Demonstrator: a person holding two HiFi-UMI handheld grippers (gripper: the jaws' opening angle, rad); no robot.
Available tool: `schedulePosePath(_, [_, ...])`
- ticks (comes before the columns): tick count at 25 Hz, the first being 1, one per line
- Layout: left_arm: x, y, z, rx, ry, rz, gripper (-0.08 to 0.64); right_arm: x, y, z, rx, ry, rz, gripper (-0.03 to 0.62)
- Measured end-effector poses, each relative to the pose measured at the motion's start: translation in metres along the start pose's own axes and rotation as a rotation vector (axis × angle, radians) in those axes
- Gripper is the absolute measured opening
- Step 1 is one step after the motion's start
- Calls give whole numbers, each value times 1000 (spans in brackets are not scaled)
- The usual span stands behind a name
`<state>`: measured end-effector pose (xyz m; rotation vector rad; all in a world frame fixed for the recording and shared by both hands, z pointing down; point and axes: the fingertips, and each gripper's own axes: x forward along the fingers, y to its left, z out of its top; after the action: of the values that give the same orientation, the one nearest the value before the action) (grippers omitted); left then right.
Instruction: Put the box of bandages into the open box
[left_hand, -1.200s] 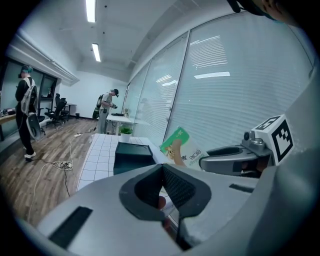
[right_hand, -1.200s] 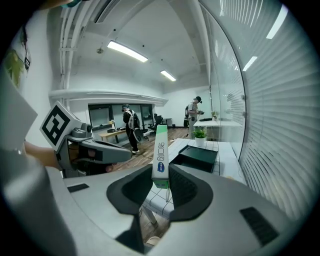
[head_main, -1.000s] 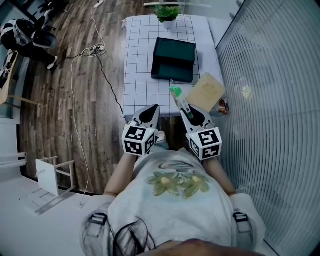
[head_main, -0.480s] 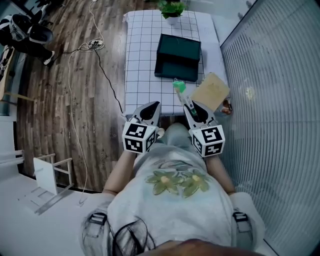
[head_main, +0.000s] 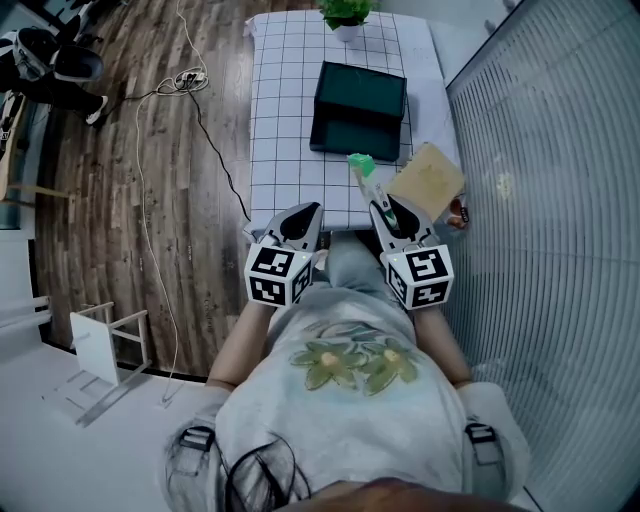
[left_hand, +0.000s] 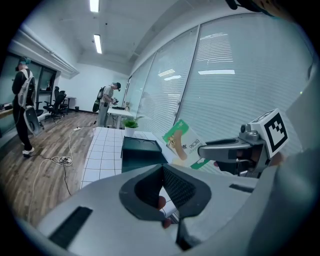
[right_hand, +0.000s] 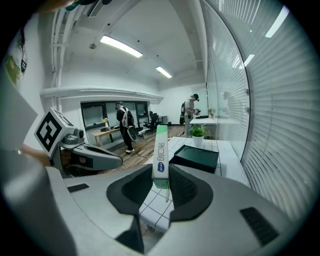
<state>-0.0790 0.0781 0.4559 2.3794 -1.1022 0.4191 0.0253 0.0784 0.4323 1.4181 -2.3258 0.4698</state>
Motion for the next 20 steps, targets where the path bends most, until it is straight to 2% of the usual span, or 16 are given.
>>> schedulePosePath(6, [23, 14, 13, -8, 3, 8, 8, 22, -19, 9, -2, 12, 3, 95])
schedulePosePath(13, [50, 37, 43, -8, -12, 29, 8, 50, -48, 38, -18, -8, 3, 95])
schedulePosePath(20, [76, 46, 54, -14, -6, 28, 8, 75, -67, 46, -18, -3, 14, 95])
